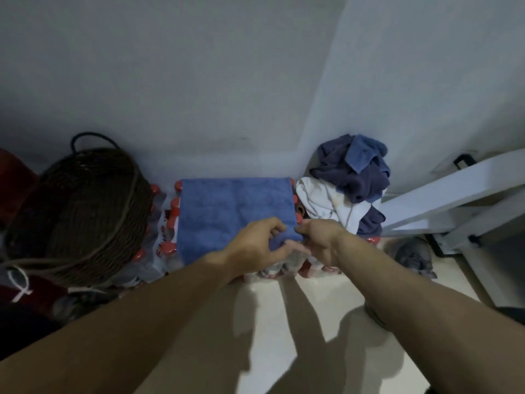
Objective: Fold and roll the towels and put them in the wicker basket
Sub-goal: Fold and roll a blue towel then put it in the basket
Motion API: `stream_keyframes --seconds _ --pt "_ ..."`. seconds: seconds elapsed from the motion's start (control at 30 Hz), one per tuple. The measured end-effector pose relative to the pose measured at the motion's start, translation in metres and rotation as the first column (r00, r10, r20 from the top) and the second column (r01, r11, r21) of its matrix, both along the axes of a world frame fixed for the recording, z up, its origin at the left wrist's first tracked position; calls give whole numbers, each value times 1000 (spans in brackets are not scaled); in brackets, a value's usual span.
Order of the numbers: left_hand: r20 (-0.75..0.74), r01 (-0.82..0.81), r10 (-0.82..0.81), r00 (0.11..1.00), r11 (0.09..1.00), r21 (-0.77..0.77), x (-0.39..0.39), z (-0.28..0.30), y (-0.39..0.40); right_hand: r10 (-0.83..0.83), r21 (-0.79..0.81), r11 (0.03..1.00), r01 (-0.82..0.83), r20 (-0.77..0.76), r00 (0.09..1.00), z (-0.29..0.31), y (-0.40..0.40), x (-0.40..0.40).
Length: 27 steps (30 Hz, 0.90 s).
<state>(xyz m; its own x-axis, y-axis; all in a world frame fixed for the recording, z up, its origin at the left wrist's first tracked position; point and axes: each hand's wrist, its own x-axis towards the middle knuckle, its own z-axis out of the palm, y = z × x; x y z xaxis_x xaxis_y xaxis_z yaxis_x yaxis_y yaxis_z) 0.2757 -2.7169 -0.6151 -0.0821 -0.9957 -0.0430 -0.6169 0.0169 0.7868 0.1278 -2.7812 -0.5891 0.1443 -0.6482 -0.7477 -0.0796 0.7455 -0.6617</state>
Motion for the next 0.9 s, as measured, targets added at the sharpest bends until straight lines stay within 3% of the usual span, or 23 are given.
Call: stream_keyframes --seconds 0.2,0.27,0.3,0.33,0.37,0.4,0.43,0.5,0.53,0.6,0.67,0.73,0.8,0.9 --pt "30 -161 162 986 986 -39 10 21 -19 89 59 994 -96 112 990 41 -30 15" --pt "30 -198 199 980 980 -21 13 32 -24 260 81 961 -263 41 965 55 -39 12" --pt "28 -190 190 981 982 9 15 37 -27 465 63 886 -460 -123 877 64 -44 10" --pt "22 -166 165 986 985 46 16 43 -29 670 66 711 -700 -364 647 73 -49 7" --pt "23 -138 137 990 987 77 17 50 -31 736 107 477 -872 -590 330 82 -54 7" --pt "27 -114 112 993 989 92 18 56 -33 662 128 262 -957 -745 82 88 -56 8" --pt "29 -98 96 995 990 103 19 61 -35 569 88 106 -991 -822 -12 91 -55 11" --pt "20 -73 71 997 990 121 25 67 -39 529 -132 -17 -991 -842 103 93 -54 16" --pt "2 -75 75 997 988 132 29 67 -42 537 -210 -20 -977 -827 167 93 -55 17" --pt "-111 -135 155 982 977 166 35 64 -44 480 -259 -32 -965 -851 213 94 -65 19" --pt "-233 -198 248 940 955 221 40 59 -43 466 -316 31 -948 -835 294 91 -76 18" --pt "-238 -169 220 946 961 217 40 52 -39 501 -329 83 -941 -802 325 83 -78 13" --pt "-121 -68 97 988 972 225 39 42 -36 537 -310 135 -941 -775 333 67 -76 2" --pt "184 -10 -65 981 926 379 54 34 -33 644 -339 291 -895 -623 445 50 -65 -10"
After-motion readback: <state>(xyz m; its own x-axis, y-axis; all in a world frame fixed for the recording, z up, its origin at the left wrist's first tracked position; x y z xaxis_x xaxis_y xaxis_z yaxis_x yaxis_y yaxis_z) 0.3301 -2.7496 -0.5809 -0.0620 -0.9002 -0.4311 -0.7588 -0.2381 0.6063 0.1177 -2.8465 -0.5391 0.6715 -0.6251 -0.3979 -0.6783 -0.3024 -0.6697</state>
